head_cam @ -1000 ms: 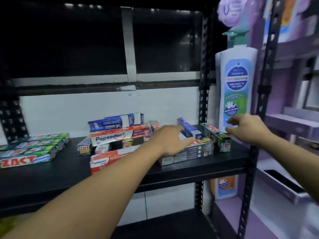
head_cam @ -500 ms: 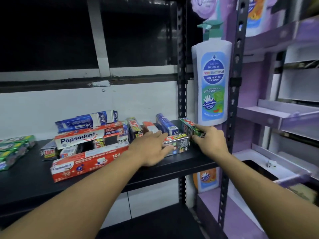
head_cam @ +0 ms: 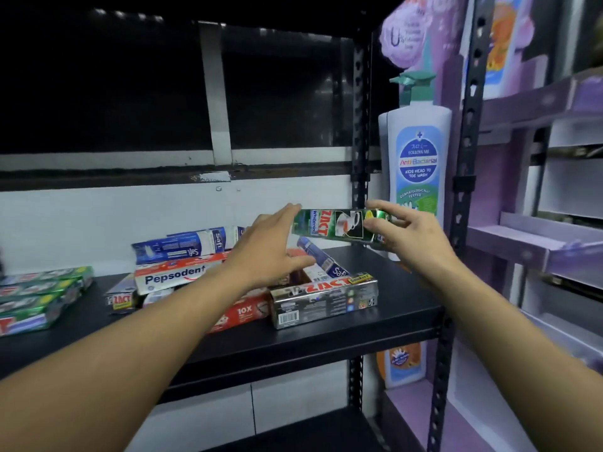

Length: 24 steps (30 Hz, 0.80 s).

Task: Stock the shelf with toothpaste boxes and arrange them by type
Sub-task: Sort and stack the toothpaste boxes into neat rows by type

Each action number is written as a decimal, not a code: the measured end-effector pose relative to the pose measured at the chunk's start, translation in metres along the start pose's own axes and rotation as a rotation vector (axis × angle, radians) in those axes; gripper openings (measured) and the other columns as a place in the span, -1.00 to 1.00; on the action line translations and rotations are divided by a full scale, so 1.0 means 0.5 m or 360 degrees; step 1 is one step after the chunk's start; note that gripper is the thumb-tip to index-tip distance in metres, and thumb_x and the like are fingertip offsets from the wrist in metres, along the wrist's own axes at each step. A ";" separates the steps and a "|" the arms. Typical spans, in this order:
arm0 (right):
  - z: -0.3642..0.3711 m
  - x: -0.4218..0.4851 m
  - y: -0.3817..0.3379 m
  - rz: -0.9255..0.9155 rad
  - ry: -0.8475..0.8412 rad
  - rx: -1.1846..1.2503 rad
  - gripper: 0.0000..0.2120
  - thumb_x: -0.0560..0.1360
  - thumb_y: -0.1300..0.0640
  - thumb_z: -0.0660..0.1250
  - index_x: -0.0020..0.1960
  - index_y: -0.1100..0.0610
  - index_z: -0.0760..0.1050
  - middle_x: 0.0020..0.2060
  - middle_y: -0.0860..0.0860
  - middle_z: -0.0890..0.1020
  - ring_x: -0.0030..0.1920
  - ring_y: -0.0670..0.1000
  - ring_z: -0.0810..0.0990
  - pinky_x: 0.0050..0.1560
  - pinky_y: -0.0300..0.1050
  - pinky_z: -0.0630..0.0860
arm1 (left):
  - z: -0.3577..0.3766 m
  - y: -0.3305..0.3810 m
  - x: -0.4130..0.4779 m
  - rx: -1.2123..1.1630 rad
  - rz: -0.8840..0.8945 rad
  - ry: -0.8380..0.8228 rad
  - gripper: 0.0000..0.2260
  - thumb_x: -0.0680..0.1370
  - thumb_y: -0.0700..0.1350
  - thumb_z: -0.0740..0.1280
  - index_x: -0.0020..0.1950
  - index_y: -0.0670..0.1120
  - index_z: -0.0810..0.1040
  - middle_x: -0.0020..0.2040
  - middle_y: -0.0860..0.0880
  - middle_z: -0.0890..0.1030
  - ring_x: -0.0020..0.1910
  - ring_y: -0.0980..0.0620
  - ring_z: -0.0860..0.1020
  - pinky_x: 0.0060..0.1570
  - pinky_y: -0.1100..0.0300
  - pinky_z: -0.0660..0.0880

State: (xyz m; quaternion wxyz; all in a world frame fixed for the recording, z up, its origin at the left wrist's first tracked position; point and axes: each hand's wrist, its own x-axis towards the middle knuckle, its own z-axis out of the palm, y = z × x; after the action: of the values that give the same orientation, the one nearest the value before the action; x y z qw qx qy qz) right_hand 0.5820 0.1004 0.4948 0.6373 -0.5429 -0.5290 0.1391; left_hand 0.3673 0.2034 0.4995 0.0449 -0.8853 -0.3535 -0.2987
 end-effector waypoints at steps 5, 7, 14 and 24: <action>0.059 -0.011 -0.051 0.0108 -0.0479 0.0660 -0.70 0.51 0.27 0.37 0.23 0.12 0.59 0.06 0.17 0.69 0.08 0.14 0.68 0.04 -0.06 0.62 | -0.075 -0.070 -0.028 0.0074 -0.0017 0.0164 -0.27 0.40 0.15 0.52 0.48 0.05 0.28 0.35 0.01 0.50 0.30 -0.03 0.43 0.20 0.03 0.44; 0.093 -0.015 -0.062 0.0138 -0.0614 0.0750 -0.68 0.51 0.24 0.38 0.26 0.13 0.56 0.09 0.16 0.68 0.13 0.16 0.66 0.14 0.03 0.58 | -0.119 -0.108 -0.050 0.0092 -0.0013 0.0121 -0.43 0.38 0.17 0.53 0.32 0.08 0.43 0.16 0.09 0.58 0.12 0.08 0.52 0.06 0.13 0.47; 0.245 -0.055 -0.126 -0.0173 -0.0933 0.0106 -0.48 0.34 0.11 0.57 0.25 0.00 0.49 0.05 -0.08 0.70 0.00 -0.10 0.69 -0.06 -0.21 0.63 | -0.256 -0.241 -0.187 0.0070 -0.0359 -0.0026 -0.41 0.23 0.26 0.57 0.16 0.12 0.47 -0.03 0.21 0.57 -0.08 0.25 0.54 -0.18 0.35 0.42; 0.549 -0.122 -0.159 -0.0557 -0.1066 -0.0547 -0.35 0.32 -0.26 0.50 0.31 0.04 0.54 -0.07 -0.19 0.63 -0.14 -0.23 0.57 -0.21 -0.42 0.40 | -0.362 -0.429 -0.427 0.0166 -0.0899 -0.0219 -0.21 0.16 0.32 0.55 0.34 0.07 0.55 0.18 0.11 0.59 0.06 0.16 0.49 -0.10 0.45 0.35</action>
State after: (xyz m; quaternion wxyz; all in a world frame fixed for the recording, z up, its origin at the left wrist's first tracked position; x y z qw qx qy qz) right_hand 0.2991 0.1744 0.4888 0.3440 -0.4681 -0.8069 0.1072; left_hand 0.0153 0.1827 0.4994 -0.0185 -0.7666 -0.6030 -0.2199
